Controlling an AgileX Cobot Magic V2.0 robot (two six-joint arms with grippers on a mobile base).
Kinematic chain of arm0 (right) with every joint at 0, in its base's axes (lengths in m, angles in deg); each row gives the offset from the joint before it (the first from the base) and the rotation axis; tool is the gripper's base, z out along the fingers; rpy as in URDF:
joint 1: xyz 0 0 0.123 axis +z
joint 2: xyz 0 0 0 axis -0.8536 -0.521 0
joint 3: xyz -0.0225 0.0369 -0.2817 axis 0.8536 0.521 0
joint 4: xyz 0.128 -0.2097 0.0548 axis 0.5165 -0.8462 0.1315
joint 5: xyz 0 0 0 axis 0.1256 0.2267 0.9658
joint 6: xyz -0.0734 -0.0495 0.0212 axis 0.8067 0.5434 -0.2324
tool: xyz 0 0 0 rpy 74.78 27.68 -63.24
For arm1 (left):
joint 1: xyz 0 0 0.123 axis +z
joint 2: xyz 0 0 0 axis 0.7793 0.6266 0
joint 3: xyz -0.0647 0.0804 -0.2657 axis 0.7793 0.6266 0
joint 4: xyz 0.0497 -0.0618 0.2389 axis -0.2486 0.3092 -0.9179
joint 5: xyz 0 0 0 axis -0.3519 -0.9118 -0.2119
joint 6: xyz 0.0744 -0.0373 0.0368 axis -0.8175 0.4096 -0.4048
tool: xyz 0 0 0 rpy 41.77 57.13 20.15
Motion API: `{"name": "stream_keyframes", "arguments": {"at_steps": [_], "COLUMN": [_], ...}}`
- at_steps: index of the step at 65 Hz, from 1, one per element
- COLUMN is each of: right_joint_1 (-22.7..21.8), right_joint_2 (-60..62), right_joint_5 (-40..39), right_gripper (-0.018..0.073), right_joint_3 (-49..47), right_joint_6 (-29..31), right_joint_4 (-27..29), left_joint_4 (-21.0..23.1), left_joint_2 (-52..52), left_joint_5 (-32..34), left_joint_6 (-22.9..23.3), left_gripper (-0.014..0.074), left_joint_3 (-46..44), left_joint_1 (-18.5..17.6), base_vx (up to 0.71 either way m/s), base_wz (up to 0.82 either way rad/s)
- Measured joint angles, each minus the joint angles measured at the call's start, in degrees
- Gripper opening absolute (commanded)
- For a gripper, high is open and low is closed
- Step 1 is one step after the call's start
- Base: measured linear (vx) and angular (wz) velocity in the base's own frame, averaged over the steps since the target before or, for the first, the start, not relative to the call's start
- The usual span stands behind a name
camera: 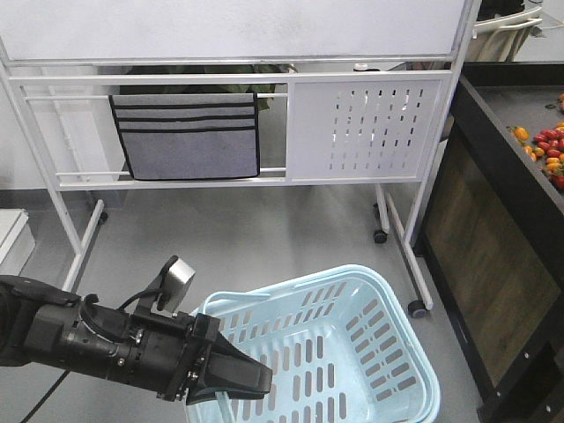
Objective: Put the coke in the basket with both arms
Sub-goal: 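Drive past the whiteboard stand carrying the basket in the left gripper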
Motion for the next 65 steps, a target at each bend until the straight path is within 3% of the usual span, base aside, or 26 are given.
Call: {"name": "stream_keyframes", "arguments": {"at_steps": [32, 65], "right_joint_1": [0.0, 0.0], "right_joint_2": [0.0, 0.0], "right_joint_5": [0.0, 0.0], "right_gripper": [-0.001, -0.001], "right_joint_3": [0.0, 0.0], "right_joint_6": [0.0, 0.0], "right_joint_4": [0.0, 0.0], "left_joint_4": [0.0, 0.0], "left_joint_2": [0.0, 0.0], "left_joint_5": [-0.05, -0.05], "left_joint_6": [0.0, 0.0], "left_gripper": [-0.0006, -0.0006], "left_joint_3": [0.0, 0.0], "left_joint_1": [0.0, 0.0], "base_vx": [0.19, 0.18], "base_wz": [0.12, 0.41]}}
